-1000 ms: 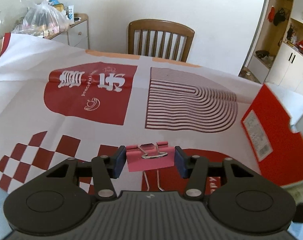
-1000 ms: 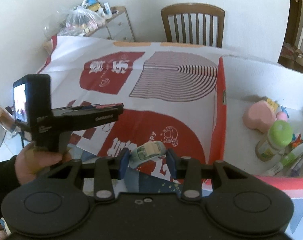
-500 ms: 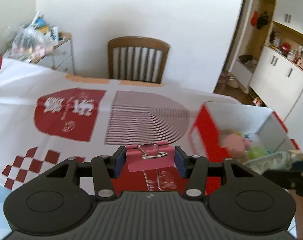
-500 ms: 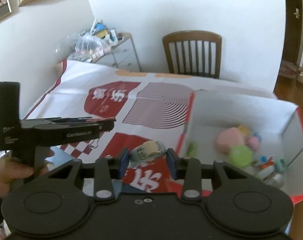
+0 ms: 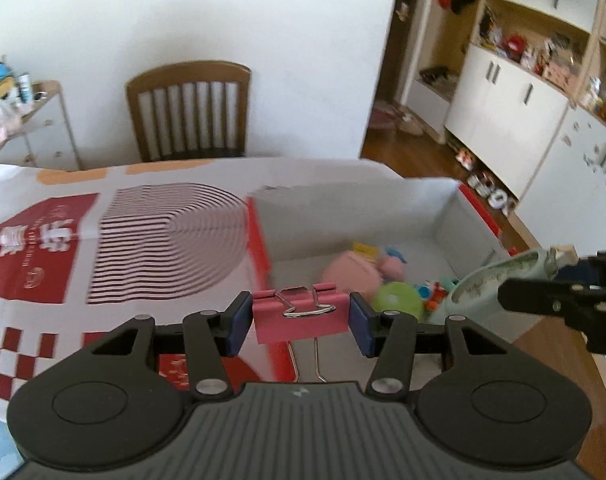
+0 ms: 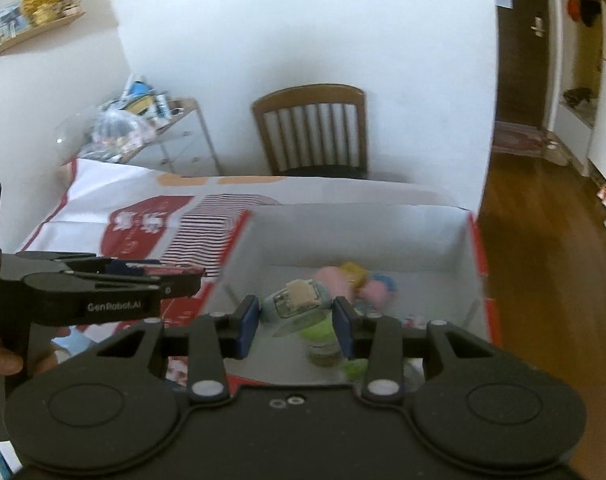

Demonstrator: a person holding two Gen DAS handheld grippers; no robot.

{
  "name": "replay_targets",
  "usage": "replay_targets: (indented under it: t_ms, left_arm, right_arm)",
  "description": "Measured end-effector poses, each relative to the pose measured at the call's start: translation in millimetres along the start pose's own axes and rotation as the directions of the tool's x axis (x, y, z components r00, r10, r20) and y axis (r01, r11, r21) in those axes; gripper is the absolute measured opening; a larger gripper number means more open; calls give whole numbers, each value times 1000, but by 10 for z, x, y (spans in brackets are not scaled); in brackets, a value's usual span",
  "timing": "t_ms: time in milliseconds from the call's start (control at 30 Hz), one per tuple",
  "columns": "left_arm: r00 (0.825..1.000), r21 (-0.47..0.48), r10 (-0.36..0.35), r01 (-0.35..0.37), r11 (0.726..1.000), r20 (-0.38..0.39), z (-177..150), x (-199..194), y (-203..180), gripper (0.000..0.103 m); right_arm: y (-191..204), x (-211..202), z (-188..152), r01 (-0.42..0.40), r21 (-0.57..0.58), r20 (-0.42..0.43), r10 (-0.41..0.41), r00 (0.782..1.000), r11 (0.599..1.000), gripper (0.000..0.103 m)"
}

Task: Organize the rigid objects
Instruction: 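Carry the pink clip and tape dispenser with both tools over the shoebox, then lower both items into the shoebox and open both tools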

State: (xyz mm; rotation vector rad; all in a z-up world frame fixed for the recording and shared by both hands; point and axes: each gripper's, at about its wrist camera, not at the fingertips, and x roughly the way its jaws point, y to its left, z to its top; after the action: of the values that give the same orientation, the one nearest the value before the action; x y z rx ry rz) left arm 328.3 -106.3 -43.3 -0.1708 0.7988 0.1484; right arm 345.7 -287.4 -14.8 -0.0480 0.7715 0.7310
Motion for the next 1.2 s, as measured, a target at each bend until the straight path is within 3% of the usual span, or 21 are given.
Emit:
replay_targets:
  t_ms: [167, 367, 633, 867, 1200]
  left_arm:
    - [998, 51, 10, -6, 999, -63, 19, 346, -237, 51]
    - [989, 119, 71, -56, 991, -127, -17, 720, -381, 51]
    - [981, 163, 99, -72, 984, -165, 49, 978, -506, 51]
    - [974, 138, 104, -76, 987, -203, 83, 1151, -482, 51]
    - [949, 261, 178, -109, 959, -258, 76, 1254, -607, 53]
  right_arm:
    - [-257, 126, -52, 47, -2, -21, -47, 999, 999, 39]
    - [-408, 478, -120, 77, -36, -85, -80, 993, 996, 39]
    - [-417, 724, -173, 71, -96, -102, -81, 991, 993, 39]
    - [-466, 872, -224, 66, -106, -127, -79, 989, 992, 39]
    - [-468, 978, -336, 74, -116, -193, -96, 976, 990, 41]
